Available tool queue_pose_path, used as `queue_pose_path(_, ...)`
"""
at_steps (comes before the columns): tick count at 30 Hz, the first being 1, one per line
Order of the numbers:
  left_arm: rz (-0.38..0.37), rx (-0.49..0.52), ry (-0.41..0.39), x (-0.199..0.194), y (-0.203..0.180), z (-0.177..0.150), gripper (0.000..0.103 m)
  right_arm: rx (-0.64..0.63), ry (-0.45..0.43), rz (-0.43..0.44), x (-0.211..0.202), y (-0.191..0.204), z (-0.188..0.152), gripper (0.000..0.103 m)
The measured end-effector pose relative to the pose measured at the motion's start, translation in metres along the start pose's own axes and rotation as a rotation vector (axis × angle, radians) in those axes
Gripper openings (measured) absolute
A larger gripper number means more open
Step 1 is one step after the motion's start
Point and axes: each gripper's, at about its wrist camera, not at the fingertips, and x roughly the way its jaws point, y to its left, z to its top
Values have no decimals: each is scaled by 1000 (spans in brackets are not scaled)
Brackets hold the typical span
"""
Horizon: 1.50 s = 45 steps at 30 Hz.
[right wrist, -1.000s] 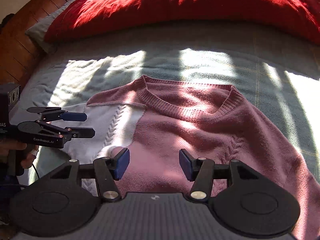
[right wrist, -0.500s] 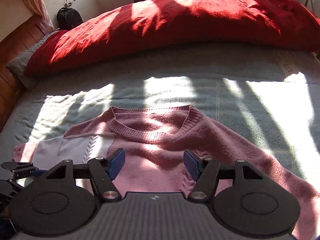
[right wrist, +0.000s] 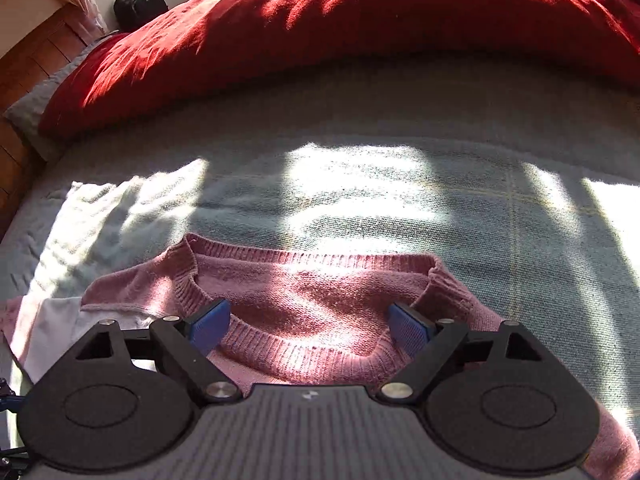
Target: Fold clothes
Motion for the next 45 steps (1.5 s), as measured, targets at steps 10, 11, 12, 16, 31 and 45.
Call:
queue_pose_path(10,53,-14,33,3,-7,1,75,179,53,30,-102,-23,-70,94)
queue_pose_path(11,56,-15,40,3,-9,-1,75,194,69,44,-108,-23,-79,94)
queue_pose_path(12,59,-17,46,3,-12,-4,75,190,84,53,-111,-19,-88,94)
queue_pose_path(16,64,-26,62,-1,-22,-16,75,150,147,74,-122,4,-124,96)
queue_pose_path(31,-3,-42,100,-18,-38,-66,75,-35,228,2,-146,81,-204,101)
queue_pose_path(45,-271,-71,175,-38,-3,-102,72,-60,387,-241,-127,155,-263,102)
